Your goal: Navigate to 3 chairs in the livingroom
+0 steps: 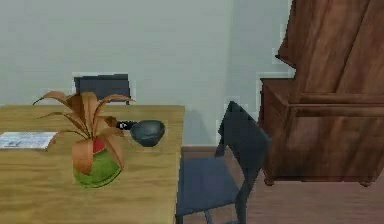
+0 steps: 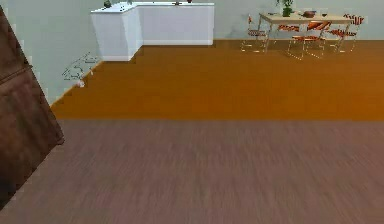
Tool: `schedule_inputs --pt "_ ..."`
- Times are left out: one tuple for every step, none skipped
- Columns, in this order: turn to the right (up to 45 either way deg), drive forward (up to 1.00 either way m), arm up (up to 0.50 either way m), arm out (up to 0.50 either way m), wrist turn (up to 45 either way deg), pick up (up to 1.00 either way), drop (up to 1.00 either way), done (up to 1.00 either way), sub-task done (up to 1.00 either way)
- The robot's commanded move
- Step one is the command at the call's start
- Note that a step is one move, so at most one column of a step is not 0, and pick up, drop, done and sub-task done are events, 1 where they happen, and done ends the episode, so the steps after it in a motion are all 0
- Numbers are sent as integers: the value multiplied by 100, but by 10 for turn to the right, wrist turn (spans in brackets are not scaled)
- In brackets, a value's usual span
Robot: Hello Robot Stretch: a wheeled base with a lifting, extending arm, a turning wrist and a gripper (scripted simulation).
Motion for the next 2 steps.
schedule_inputs --pt "0 0 0 0 0 0 0 0 100" --pt "450 0 0 0 0 0 0 0 0"
